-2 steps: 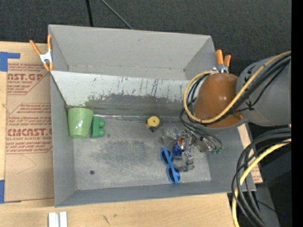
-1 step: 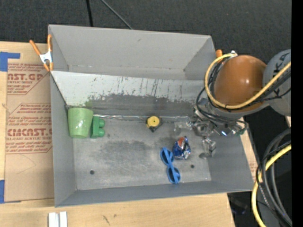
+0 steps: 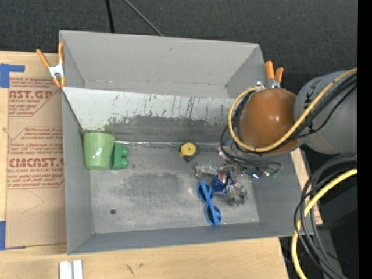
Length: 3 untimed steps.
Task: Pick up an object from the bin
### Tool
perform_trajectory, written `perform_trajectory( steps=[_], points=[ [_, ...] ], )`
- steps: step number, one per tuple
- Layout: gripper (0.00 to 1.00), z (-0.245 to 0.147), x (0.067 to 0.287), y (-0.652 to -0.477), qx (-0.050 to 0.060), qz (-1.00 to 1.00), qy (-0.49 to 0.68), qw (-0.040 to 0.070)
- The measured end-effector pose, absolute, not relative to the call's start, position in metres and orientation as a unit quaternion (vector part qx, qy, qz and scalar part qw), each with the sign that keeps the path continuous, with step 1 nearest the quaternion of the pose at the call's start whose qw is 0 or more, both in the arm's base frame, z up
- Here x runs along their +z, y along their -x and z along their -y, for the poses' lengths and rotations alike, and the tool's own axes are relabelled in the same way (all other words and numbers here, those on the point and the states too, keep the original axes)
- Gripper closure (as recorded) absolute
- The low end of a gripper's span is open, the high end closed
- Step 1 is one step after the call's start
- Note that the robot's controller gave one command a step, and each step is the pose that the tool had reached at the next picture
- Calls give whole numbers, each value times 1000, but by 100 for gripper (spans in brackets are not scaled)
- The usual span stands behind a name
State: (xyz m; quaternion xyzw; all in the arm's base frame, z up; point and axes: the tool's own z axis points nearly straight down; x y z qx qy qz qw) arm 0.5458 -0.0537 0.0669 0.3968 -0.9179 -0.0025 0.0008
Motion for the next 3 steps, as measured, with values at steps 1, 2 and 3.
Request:
perform_trajectory(
  steps=[1, 2, 3],
  points=[
    [100, 55, 70, -547, -1, 918, -396, -1],
    [0, 55, 70, -547, -1, 918, -396, -1],
    [0, 89, 73, -569, 1, 922, -386, -2]
  ],
)
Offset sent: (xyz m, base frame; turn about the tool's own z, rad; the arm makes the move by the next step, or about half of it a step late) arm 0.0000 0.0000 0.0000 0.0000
